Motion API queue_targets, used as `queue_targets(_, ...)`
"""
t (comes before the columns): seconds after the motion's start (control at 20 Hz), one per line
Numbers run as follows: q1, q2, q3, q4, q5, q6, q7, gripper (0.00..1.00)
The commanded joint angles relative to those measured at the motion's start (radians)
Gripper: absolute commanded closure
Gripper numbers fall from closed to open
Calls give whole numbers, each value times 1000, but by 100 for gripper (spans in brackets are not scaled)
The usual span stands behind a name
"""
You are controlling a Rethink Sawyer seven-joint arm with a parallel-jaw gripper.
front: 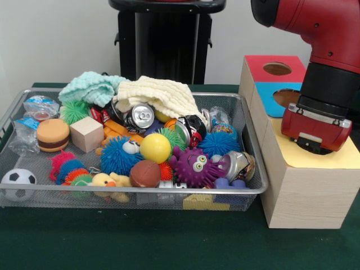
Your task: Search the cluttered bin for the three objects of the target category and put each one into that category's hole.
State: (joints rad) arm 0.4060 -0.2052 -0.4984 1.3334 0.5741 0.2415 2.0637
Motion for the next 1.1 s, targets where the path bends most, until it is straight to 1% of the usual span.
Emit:
queue_targets(0.05, -33, 61, 117, 39, 7, -50, 201, 100)
queue_targets(0.25, -48, 48, 143, 50, 7, -57, 195, 100)
queue_targets(0.55, -53, 40, 149, 55, 8, -43, 193, 100)
queue_targets(1.1, -38, -11, 128, 77, 12, 35, 195, 100)
